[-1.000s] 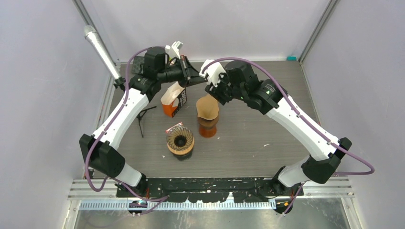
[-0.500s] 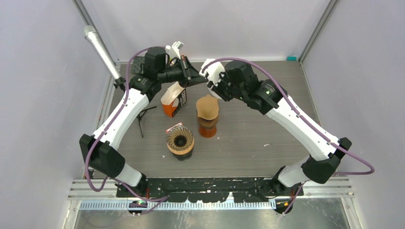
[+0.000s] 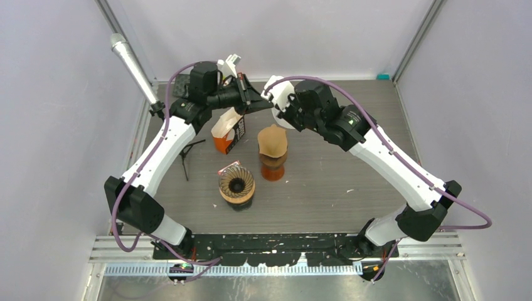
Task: Place the coffee filter in the dripper
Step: Place the coffee filter in the coffee dripper.
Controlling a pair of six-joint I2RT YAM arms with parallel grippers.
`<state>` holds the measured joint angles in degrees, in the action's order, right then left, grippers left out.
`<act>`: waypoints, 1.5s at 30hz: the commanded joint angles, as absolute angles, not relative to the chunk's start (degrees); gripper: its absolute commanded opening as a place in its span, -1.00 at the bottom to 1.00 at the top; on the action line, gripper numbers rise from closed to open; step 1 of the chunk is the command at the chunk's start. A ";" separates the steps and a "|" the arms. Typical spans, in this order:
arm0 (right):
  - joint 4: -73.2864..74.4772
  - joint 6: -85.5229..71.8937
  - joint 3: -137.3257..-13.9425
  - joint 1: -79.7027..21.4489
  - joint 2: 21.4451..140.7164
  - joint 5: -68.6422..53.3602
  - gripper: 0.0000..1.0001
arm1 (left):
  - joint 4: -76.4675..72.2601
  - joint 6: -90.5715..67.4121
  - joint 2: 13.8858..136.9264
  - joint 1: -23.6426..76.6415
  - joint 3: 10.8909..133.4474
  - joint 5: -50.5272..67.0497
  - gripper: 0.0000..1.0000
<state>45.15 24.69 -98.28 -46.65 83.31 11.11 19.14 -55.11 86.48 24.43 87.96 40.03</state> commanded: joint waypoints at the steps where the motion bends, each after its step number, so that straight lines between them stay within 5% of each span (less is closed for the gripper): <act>1: 42.31 23.35 -98.95 -47.44 83.66 12.87 -0.99 | 18.14 -53.49 85.89 24.61 89.08 40.07 -1.00; 4: 41.31 21.77 -98.86 -47.55 83.86 15.04 -0.99 | 18.26 -49.96 85.91 24.61 89.83 39.72 -0.95; 11: 39.83 16.79 -98.89 -47.46 84.06 17.09 -0.99 | 20.27 -45.37 86.37 24.61 91.22 38.41 -0.02; 14: 39.52 15.01 -99.16 -47.46 84.58 17.50 -0.99 | 19.95 -45.27 86.72 24.61 91.02 38.48 0.14; 45: 38.76 10.09 -99.57 -47.45 85.78 17.58 -0.99 | 20.58 -40.67 90.96 26.18 92.43 34.98 -0.16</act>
<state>41.58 11.64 -98.26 -47.20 86.02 16.67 20.69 -44.18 91.53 25.87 89.17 36.60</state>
